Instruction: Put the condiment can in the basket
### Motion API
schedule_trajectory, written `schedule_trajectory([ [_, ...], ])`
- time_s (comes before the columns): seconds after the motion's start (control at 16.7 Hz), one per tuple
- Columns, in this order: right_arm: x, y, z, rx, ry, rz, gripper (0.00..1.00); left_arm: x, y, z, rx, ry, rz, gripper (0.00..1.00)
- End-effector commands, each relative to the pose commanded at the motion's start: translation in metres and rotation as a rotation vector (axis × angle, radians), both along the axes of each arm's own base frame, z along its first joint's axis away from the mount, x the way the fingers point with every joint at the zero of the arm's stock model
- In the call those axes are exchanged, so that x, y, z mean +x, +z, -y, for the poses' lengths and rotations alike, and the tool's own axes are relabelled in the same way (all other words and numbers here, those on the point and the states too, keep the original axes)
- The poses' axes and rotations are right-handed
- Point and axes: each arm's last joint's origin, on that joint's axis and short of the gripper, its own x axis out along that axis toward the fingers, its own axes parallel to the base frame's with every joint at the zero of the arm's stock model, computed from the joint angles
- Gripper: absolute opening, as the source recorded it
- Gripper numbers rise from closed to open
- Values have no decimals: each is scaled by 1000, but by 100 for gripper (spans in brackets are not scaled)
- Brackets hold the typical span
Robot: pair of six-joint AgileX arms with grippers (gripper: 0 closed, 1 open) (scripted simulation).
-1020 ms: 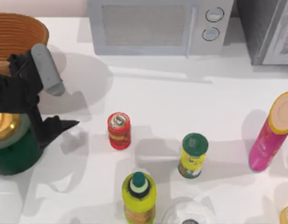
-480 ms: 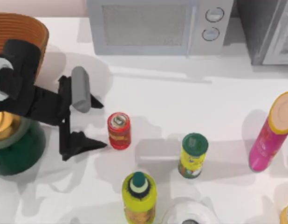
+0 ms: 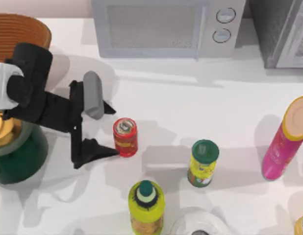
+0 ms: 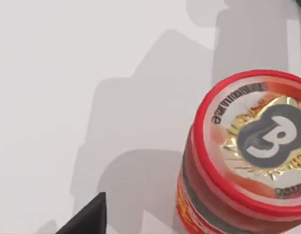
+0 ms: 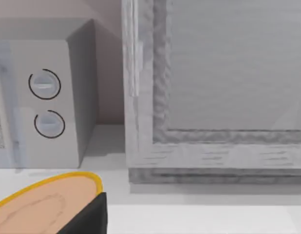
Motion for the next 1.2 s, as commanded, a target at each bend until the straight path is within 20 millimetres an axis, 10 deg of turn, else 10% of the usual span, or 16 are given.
schedule_trajectory([
  [0.66,0,0,0,0,0,0,100,4,-37,41,0,1,-1,100],
  [1.2,0,0,0,0,0,0,100,4,-37,41,0,1,-1,32],
])
